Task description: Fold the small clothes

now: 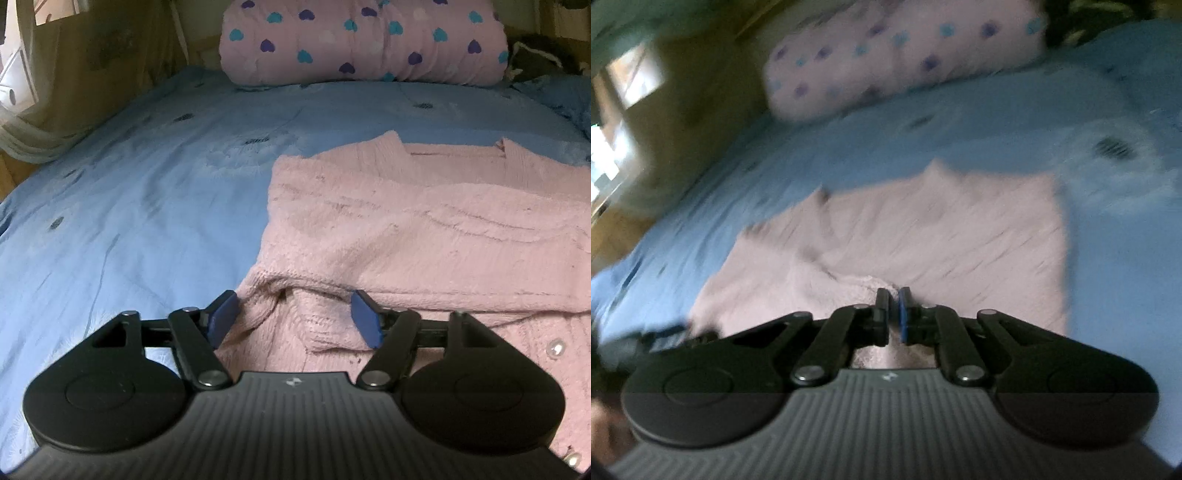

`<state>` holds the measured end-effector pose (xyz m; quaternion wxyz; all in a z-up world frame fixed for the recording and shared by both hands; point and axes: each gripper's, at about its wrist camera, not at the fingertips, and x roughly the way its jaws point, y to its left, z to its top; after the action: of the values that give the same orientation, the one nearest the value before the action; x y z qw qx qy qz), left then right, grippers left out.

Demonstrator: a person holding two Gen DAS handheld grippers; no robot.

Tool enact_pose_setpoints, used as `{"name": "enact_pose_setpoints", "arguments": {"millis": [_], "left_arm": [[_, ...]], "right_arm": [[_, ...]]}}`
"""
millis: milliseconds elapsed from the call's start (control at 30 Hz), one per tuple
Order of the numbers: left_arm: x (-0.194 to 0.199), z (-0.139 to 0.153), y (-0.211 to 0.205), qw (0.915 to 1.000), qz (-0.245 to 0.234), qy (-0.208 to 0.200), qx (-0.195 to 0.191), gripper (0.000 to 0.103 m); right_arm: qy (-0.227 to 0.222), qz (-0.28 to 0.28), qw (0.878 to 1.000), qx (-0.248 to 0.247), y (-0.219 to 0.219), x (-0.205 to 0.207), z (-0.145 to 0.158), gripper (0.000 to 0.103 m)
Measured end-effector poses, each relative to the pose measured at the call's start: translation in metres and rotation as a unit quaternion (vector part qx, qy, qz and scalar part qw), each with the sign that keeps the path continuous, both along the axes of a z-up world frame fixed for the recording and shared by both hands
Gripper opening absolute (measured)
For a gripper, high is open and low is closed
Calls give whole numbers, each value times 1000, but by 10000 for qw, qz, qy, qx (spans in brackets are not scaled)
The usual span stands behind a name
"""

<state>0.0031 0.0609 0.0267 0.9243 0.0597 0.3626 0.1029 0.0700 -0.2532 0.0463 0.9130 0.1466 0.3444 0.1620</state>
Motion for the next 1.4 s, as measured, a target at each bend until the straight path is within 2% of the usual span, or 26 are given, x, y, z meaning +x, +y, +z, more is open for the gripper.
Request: {"name": "enact_pose_setpoints", "arguments": {"millis": [67,133,167,267,433,500,567,700,833,900,933,967,1233,1400], "left_arm": [[1,-2,0,10000,29,-3,-3,76],[0,-2,-1,10000,44,-10,10,76],[0,-1,-1,10000,45,-4,23,76],[-3,2,-3,10000,27,11,48,76],[-14,17,-9,9997,-136,-205,39,76],[-16,25,-13,9993,-206,-315,57,76],[-15,30,-16,9990,-242,-373,43,76],[-5,28,-21,9992,-249,-319,52,76],[6,12,-20,9996,-186,-107,165,76],[8,5,-17,9997,-176,-89,133,77],[7,3,-16,9997,-191,-121,131,77],[7,3,-16,9996,-203,-129,145,78],[8,0,-9,9995,-258,-141,143,82],[9,0,-5,9997,-180,-120,61,88]], "right_arm": [[-158,-347,9992,-156,-9,4,2,3],[-297,-610,9973,-289,-15,8,-1,3],[-302,-609,9974,-216,-18,11,-5,3],[114,-589,9981,124,-29,19,-14,5],[266,-322,9983,411,-52,13,-5,8],[416,-194,9984,326,-58,8,-6,16],[559,-103,9983,124,-60,4,-9,45],[519,340,9980,82,-61,-12,-10,48],[339,793,9962,-151,-48,-27,-11,47],[254,876,9945,-520,-38,-31,-14,45],[201,884,9935,-685,-32,-32,-15,31],[166,879,9925,-828,-29,-32,-14,10],[-18,129,9970,-765,-40,-21,7,8],[362,-26,9958,-842,-42,-3,-16,9]]}}
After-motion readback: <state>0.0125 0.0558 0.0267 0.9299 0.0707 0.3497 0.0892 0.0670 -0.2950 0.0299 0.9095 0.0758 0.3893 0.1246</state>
